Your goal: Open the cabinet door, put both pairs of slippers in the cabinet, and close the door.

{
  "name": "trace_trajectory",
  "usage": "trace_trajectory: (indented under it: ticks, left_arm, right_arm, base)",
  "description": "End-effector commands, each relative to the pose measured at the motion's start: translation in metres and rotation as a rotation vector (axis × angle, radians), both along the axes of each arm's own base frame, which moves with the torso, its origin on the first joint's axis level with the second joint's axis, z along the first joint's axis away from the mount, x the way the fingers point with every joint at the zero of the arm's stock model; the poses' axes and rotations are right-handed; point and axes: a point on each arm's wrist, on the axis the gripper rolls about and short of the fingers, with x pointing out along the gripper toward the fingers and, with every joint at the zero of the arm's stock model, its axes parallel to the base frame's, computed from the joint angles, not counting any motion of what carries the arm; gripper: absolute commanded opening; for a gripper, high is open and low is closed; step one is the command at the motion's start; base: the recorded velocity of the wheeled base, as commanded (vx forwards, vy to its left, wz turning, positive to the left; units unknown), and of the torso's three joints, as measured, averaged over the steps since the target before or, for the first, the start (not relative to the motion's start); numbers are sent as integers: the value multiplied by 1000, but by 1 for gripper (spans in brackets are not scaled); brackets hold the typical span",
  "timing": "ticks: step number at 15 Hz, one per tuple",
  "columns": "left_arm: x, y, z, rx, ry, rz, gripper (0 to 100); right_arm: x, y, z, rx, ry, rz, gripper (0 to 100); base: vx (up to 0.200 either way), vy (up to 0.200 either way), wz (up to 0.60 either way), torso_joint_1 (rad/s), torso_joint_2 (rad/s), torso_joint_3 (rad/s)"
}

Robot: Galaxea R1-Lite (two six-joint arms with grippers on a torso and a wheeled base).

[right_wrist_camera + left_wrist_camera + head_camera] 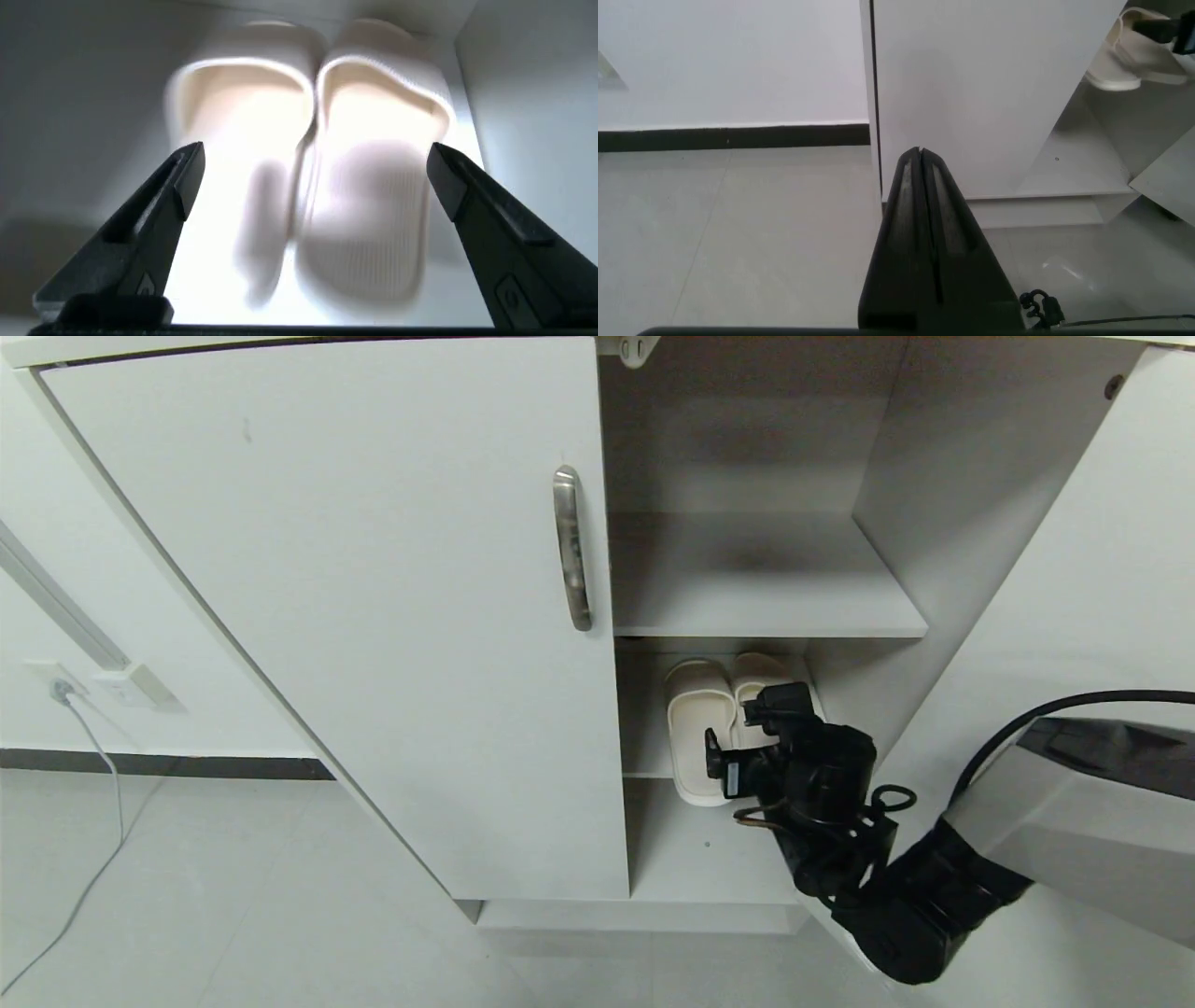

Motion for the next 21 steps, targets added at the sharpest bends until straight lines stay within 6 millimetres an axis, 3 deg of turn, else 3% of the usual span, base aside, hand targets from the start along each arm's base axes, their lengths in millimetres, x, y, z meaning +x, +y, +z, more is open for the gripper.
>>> trace_trajectory:
  ticks: [1,4,9,15,21]
  left_arm:
    - [0,0,0,0,1,-1,0]
    - [0,0,0,0,1,-1,0]
    - [0,0,0,3,3,-2,0]
    - [0,0,0,2,1,-2,0]
    - [0,0,0,-6,1,1,0]
  right_arm:
    - [-38,-3,16,27,-28,63,100]
    - [-66,-2,11,12,-15,147,100]
    - [-68,1,9,7,-12,162,100]
    - [-69,2,9,6,-11,167,100]
    - [-69,3,9,2,-10,168,100]
  base:
    - [0,0,0,0,0,0]
    - [0,0,0,0,0,0]
    - [0,0,0,0,0,0]
    - [-200,0,0,1,6,1]
    - [0,0,0,0,0,0]
